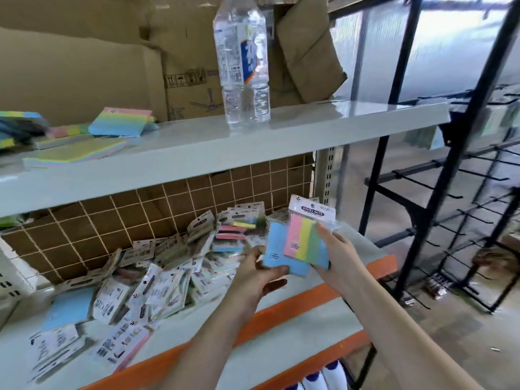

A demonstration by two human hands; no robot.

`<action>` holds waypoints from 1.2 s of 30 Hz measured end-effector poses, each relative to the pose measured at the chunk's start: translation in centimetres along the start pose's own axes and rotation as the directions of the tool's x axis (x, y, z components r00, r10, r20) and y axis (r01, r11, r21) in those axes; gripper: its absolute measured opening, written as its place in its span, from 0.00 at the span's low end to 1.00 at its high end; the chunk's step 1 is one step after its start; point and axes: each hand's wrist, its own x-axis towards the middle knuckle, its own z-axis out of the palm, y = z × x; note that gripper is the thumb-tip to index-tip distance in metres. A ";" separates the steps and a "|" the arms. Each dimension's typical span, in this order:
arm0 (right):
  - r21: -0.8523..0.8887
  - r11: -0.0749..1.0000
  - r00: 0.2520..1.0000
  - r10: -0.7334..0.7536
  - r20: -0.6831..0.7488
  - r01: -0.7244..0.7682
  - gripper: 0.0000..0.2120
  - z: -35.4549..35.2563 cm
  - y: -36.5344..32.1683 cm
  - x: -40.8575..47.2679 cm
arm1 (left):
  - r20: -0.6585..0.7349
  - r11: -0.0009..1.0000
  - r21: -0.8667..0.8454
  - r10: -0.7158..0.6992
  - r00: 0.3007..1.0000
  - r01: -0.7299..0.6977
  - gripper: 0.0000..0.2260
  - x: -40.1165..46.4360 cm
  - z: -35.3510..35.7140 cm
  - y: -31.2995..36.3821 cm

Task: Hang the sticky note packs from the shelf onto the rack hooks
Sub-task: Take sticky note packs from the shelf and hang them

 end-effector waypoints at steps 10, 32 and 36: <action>-0.296 0.927 0.972 -0.210 0.106 0.232 0.08 -8.5 -8.0 -1.1 | -0.032 0.998 0.063 0.019 0.999 -0.017 0.19 3.3 13.0 0.1; -0.369 0.902 0.937 -0.304 -0.173 0.224 0.13 -30.0 -23.5 -0.6 | 0.242 0.853 0.270 0.389 0.889 -0.447 0.14 7.8 35.3 -2.5; -0.528 0.798 0.910 -0.401 -0.106 0.290 0.15 -32.0 -26.2 0.6 | 0.286 0.778 0.332 0.456 0.843 -0.533 0.17 10.5 39.5 -1.7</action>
